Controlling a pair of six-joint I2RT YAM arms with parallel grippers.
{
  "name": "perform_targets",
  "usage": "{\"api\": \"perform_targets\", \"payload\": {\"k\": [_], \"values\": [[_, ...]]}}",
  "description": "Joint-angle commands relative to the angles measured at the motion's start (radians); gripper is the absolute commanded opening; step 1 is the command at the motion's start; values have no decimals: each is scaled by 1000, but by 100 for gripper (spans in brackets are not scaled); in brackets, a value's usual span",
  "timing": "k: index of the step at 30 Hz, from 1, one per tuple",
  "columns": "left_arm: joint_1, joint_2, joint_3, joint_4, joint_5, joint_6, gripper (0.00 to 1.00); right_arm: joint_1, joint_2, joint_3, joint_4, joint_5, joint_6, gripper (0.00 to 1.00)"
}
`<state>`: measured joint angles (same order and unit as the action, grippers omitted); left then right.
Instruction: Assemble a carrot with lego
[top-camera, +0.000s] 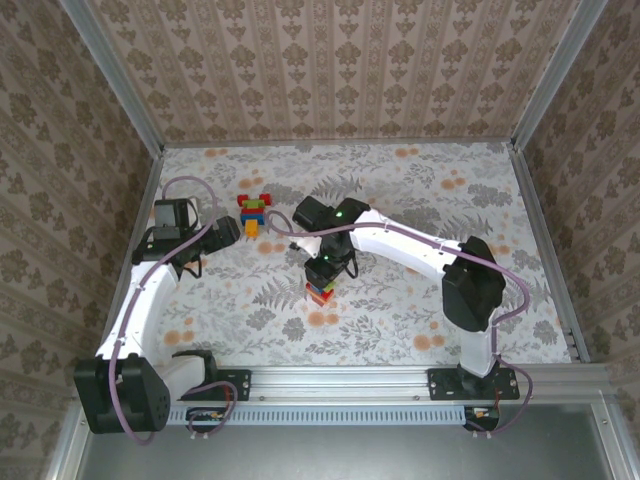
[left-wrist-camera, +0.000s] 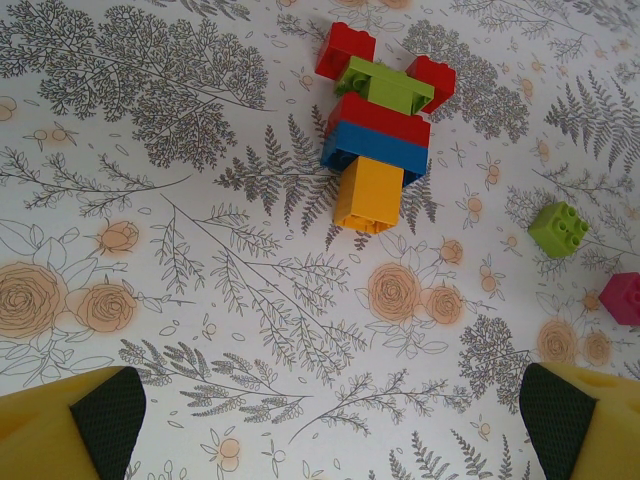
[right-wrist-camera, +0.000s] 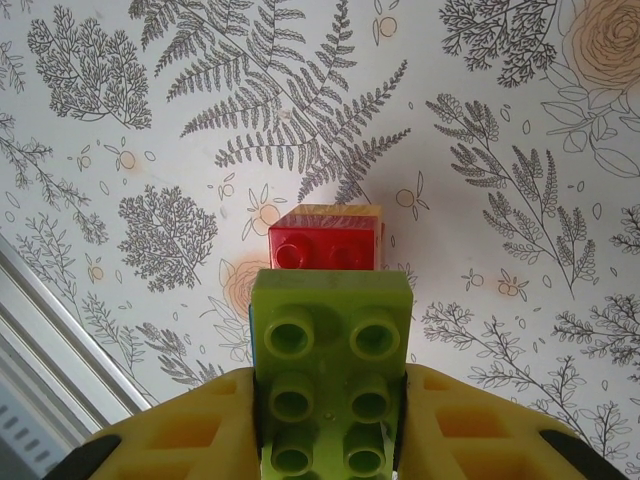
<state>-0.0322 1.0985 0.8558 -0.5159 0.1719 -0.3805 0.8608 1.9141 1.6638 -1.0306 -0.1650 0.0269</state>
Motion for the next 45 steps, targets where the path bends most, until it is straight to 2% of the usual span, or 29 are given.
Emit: {"api": "perform_targets", "payload": {"k": [1,30,45], "values": [[-3,-2,22,-1,7,19,100,12,27,36,-44,19,4,32],[-3,-3,22,1,6,20,100,56,104,52,-135,114,-21,32],[-3,-3,20,1,5,19,100,78,123,-102,-120,145,-25,32]]}}
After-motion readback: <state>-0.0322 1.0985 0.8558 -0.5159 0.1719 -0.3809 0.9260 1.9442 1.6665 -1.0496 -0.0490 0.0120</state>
